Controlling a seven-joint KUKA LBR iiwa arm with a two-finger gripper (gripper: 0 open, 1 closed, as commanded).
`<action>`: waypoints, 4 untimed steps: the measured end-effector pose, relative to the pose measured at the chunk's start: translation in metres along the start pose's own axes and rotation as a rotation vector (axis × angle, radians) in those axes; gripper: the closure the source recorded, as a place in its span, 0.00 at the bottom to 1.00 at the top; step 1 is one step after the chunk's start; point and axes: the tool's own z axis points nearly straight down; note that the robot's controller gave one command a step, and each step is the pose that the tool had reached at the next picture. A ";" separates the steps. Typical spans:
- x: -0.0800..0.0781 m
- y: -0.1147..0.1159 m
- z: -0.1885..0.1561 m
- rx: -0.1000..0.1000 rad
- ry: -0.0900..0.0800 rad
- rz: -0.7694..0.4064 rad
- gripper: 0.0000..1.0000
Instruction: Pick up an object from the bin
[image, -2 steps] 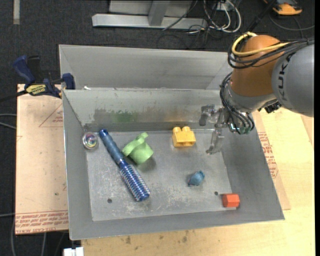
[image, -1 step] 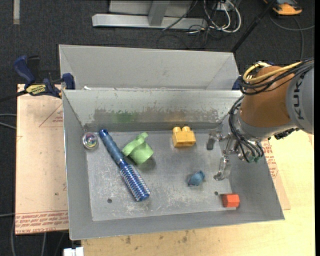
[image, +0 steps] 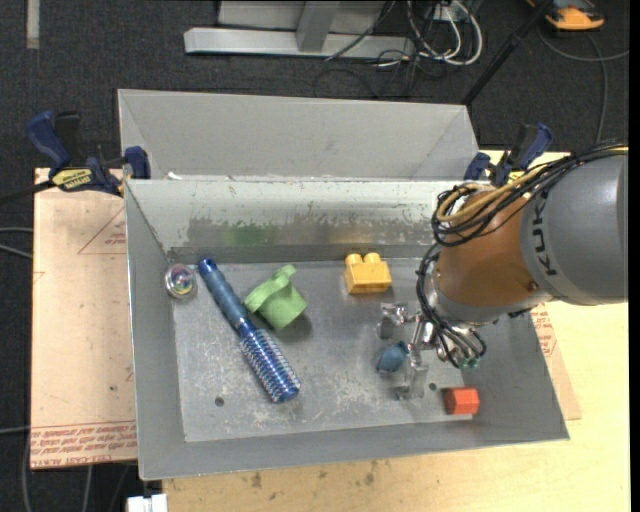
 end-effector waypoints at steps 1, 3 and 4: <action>-0.003 -0.002 -0.005 0.003 -0.008 0.002 1.00; 0.006 0.010 -0.092 0.003 -0.009 -0.029 0.00; 0.011 0.065 0.000 0.000 -0.001 -0.153 0.00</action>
Offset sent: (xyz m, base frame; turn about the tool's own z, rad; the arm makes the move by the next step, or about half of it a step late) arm 0.0000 0.0000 0.0000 0.0000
